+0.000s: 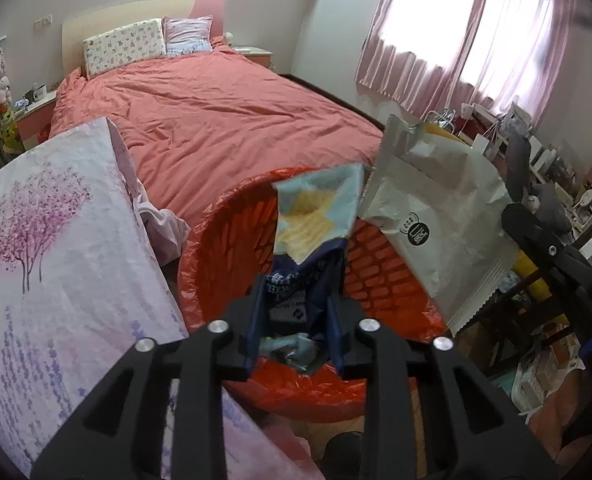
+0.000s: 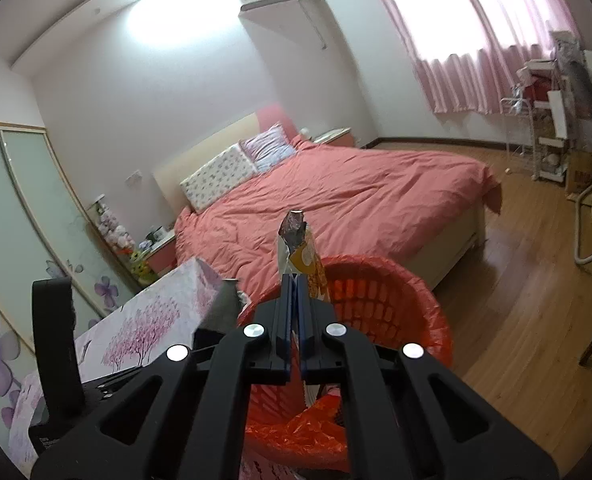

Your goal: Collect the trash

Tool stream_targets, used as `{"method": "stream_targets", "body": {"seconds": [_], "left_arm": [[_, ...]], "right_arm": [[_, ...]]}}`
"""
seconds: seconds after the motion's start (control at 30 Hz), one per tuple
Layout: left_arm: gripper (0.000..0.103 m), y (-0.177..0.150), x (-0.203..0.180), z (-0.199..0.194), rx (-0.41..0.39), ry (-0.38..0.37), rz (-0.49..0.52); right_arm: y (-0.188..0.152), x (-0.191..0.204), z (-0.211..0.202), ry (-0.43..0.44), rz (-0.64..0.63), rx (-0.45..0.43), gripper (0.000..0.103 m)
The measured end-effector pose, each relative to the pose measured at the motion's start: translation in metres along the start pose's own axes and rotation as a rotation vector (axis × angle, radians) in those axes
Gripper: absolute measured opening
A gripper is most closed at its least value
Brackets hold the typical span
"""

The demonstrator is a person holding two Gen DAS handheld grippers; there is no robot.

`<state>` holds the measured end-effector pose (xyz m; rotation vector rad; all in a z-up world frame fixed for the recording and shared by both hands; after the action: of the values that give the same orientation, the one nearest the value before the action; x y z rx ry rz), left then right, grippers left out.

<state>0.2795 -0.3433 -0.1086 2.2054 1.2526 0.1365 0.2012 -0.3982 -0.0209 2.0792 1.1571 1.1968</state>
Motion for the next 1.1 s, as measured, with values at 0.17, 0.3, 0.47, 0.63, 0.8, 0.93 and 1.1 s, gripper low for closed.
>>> {"method": "stream_targets", "body": {"seconds": [0.17,0.3,0.47,0.63,0.8,0.93,1.1], "left_arm": [[0.042,0.001,0.014,0.013,0.026,0.025,-0.031],[0.044,0.001,0.030,0.012,0.027,0.037,-0.056],[0.044,0.000,0.039,0.000,0.005,0.047,-0.069],[0.056,-0.008,0.047,-0.037,-0.070,0.083,-0.053],[0.078,-0.027,0.063,-0.092,-0.171,0.145,-0.052],[0.093,-0.049,0.082,-0.135,-0.243,0.217,-0.067],[0.099,-0.088,0.108,-0.183,-0.312,0.310,-0.116]], "right_arm": [[-0.004,-0.008,0.009,-0.002,0.017,0.028,0.015],[-0.008,-0.010,0.006,-0.029,0.030,0.030,0.027],[-0.007,-0.008,-0.004,-0.073,0.027,0.010,0.038],[-0.006,0.011,-0.032,-0.145,-0.069,-0.062,0.073],[-0.012,0.037,-0.059,-0.215,-0.152,-0.133,0.100],[-0.025,0.061,-0.082,-0.378,-0.228,-0.190,0.101],[-0.044,0.081,-0.102,-0.407,-0.273,-0.204,0.101]]}}
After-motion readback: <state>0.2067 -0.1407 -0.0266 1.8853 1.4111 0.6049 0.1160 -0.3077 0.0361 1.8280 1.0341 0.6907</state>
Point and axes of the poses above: each gripper's, at about its wrist camera, not at the fingertips, and z roughly the way its jaws point, x to its left, y to its top, the point moved 7 cm from there along z, roughly the way its jaws point, and after that the axes turned 8 degrees about x, right-handed, at the moved point
